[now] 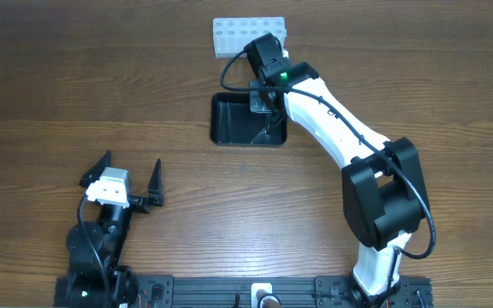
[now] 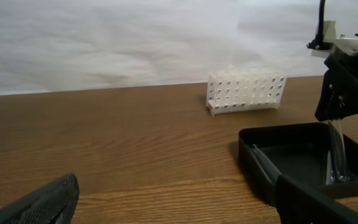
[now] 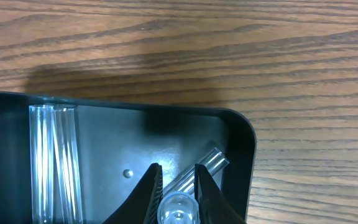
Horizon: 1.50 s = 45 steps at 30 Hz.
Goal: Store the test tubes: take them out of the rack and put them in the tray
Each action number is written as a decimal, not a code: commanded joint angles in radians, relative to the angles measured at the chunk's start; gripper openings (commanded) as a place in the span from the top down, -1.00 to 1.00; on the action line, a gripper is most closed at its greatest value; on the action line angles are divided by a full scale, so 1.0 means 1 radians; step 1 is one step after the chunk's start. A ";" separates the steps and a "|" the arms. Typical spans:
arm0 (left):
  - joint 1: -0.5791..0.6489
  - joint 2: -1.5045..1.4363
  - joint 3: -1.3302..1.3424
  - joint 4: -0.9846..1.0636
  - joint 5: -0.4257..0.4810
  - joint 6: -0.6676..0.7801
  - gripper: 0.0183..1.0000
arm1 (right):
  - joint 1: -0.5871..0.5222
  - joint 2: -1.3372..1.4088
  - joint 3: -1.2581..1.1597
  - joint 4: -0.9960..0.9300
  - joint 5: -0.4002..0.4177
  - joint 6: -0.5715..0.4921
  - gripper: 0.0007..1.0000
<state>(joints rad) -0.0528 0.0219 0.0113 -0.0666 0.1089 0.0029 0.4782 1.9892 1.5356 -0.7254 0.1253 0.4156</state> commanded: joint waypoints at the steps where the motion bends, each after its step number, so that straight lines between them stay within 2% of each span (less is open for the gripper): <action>1: 0.005 -0.009 -0.005 0.000 0.014 -0.011 -1.00 | 0.019 0.012 -0.008 0.003 -0.001 0.011 0.70; 15: 0.005 -0.009 -0.005 0.000 0.014 -0.011 -1.00 | 0.024 0.073 -0.010 -0.004 0.001 0.041 0.65; 29: 0.005 -0.009 -0.005 0.000 0.014 -0.011 -1.00 | 0.021 0.090 -0.010 0.058 0.003 0.071 0.43; 33: 0.005 -0.009 -0.005 0.000 0.014 -0.011 -1.00 | 0.021 0.067 -0.010 0.100 0.003 0.070 0.21; 34: 0.005 -0.009 -0.005 0.000 0.014 -0.011 -1.00 | 0.021 0.042 -0.010 0.105 0.003 0.069 0.06; 36: 0.005 -0.009 -0.005 0.000 0.014 -0.011 -1.00 | 0.019 0.005 -0.010 0.105 0.003 0.056 -0.11; 45: 0.005 -0.009 -0.005 0.000 0.014 -0.011 -1.00 | -0.007 -0.227 -0.010 0.031 0.007 -0.066 -0.48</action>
<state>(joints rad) -0.0528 0.0223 0.0116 -0.0662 0.1093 0.0029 0.4896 1.8797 1.5227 -0.6632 0.1249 0.4160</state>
